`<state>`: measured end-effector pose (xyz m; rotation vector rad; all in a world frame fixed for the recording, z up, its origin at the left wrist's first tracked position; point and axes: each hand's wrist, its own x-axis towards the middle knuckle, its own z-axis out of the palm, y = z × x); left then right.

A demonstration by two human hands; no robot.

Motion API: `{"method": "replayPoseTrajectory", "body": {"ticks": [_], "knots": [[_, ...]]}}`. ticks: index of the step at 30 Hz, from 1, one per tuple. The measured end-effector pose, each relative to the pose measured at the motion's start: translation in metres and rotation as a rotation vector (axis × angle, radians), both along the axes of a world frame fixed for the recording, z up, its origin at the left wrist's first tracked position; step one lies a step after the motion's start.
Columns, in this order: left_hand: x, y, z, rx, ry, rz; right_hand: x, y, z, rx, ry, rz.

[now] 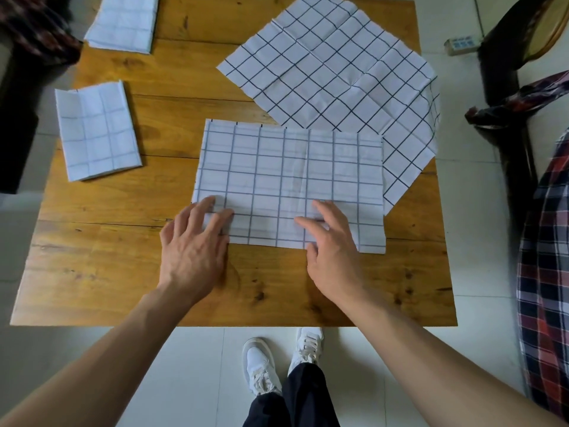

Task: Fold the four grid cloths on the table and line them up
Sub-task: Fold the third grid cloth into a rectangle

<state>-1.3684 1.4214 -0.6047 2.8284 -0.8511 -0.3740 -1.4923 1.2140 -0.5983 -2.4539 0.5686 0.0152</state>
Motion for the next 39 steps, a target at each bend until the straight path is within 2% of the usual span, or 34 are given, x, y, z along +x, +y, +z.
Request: {"method": "replayPoseTrajectory", "body": {"ticks": [4, 10, 22, 39], "knots": [[0.009, 0.019, 0.002, -0.039, 0.02, 0.105, 0.007, 0.019, -0.003, -0.053, -0.047, 0.152], [0.01, 0.022, 0.004, -0.043, 0.022, 0.102, 0.011, 0.022, -0.005, -0.057, -0.022, 0.063], [0.021, 0.047, 0.005, -0.049, 0.001, 0.1, 0.007, 0.009, -0.005, -0.088, -0.022, 0.077], [0.04, 0.061, 0.016, -0.089, 0.041, -0.233, 0.009, -0.003, -0.005, -0.159, -0.018, 0.156]]}}
